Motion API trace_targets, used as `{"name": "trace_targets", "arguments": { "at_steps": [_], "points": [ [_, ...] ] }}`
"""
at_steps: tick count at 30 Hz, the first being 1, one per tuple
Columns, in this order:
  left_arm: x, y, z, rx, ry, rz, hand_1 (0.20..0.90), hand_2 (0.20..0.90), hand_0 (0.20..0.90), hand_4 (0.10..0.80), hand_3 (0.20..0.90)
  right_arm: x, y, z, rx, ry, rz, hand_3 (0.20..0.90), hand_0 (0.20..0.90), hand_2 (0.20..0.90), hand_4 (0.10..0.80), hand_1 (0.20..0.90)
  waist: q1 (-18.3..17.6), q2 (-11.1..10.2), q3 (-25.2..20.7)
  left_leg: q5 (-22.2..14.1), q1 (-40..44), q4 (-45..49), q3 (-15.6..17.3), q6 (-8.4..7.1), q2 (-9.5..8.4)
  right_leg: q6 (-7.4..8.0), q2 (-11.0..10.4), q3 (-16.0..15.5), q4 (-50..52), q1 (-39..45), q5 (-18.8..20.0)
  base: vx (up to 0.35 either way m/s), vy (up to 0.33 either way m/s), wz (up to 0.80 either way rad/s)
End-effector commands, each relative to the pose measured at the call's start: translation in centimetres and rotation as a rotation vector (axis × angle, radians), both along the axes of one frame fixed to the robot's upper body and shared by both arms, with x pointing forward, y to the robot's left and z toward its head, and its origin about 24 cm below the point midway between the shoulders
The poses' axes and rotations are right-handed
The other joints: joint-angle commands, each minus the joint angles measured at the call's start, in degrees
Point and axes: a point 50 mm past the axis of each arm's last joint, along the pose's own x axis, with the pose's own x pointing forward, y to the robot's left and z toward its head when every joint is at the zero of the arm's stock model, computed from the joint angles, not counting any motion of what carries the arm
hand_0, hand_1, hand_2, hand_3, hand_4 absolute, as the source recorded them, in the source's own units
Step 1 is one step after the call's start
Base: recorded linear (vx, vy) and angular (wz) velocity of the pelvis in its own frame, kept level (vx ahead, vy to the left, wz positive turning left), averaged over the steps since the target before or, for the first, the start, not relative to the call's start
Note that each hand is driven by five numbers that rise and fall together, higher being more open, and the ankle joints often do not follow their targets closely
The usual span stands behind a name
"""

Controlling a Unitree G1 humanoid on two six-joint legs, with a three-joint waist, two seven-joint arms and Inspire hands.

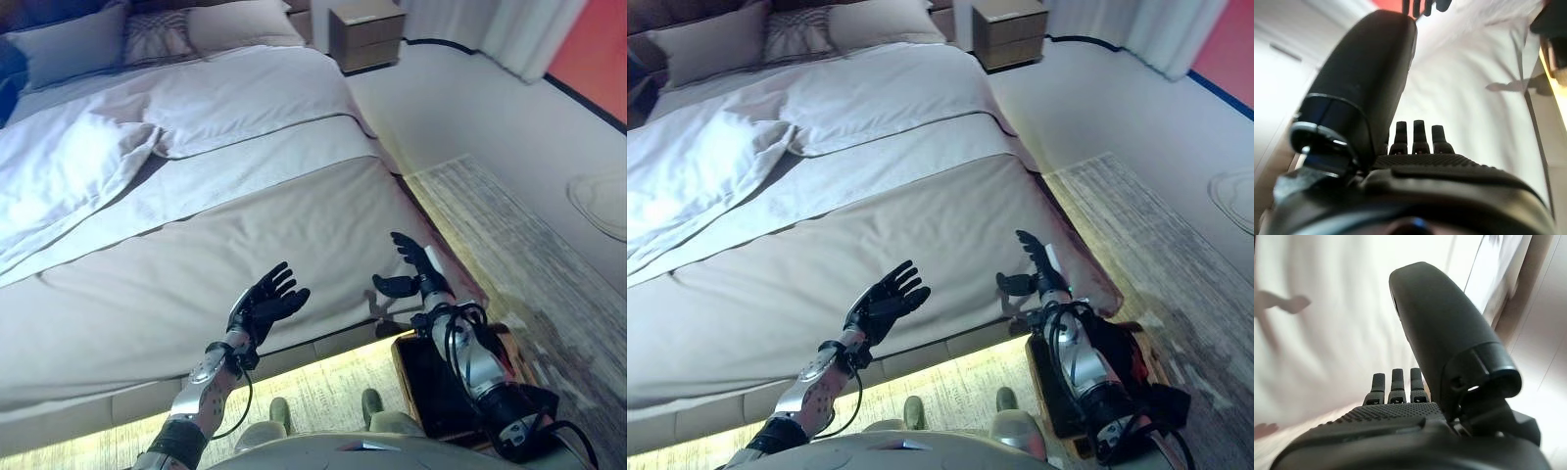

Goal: Pick up the clothes from the bed and place them into the basket

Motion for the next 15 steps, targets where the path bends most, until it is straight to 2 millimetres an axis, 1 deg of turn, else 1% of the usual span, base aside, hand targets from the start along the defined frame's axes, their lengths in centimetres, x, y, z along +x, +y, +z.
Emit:
{"name": "trace_targets", "arguments": {
  "at_steps": [1,4,6,8,11,15],
  "points": [
    [2.4,1.0,2.7,0.031,-0.181,-0.002,0.900,0.900,0.900,0.800,0.900,2.0,1.4,4.6,0.010,-0.251,0.108,0.900,0.900,0.900,0.800,0.900,2.3,-3.4,-3.6,-6.5,1.4,0.4,-3.9,0.61,-0.76,0.27,-2.5,-1.2,1.6,0.9,-3.1,0.027,-0.007,0.35],
    [2.1,1.4,2.6,0.027,-0.174,-0.009,0.900,0.900,0.900,0.800,0.900,2.1,1.4,4.6,0.017,-0.252,0.097,0.900,0.900,0.900,0.800,0.900,3.8,-3.7,-3.5,-6.2,1.2,0.4,-5.1,0.68,-1.04,0.23,-2.7,-3.0,1.7,1.6,-3.5,0.032,-0.017,0.39],
    [1.5,1.7,2.3,0.031,-0.161,-0.012,0.900,0.900,0.900,0.800,0.900,2.1,1.6,4.6,0.033,-0.247,0.102,0.900,0.900,0.900,0.800,0.900,4.8,-4.1,-3.2,-5.8,1.1,0.4,-5.9,0.72,-1.16,0.18,-2.8,-4.3,1.7,2.4,-3.6,0.034,-0.026,0.48],
    [1.2,1.9,2.2,0.032,-0.159,-0.009,0.900,0.900,0.900,0.800,0.900,2.0,1.8,4.6,0.042,-0.244,0.108,0.900,0.900,0.900,0.800,0.900,5.3,-4.3,-3.2,-5.7,1.0,0.4,-5.9,0.73,-1.08,0.22,-3.0,-4.9,1.5,2.7,-3.6,0.021,-0.024,0.31],
    [1.1,2.2,2.2,0.032,-0.154,0.006,0.900,0.900,0.900,0.800,0.900,1.9,2.1,4.4,0.044,-0.233,0.113,0.900,0.900,0.900,0.800,0.900,5.6,-4.3,-3.2,-5.6,1.0,0.4,-5.9,0.70,-0.97,0.29,-3.1,-5.4,1.4,3.0,-3.5,0.019,-0.007,0.10],
    [1.0,2.4,2.1,0.041,-0.137,0.027,0.900,0.900,0.900,0.800,0.900,1.6,2.3,3.5,0.055,-0.192,0.117,0.900,0.900,0.900,0.800,0.900,5.7,-4.3,-3.3,-5.4,1.1,0.4,-5.4,0.70,-0.74,0.35,-3.1,-5.9,1.2,3.5,-3.5,0.016,-0.002,0.01]
  ]
}}
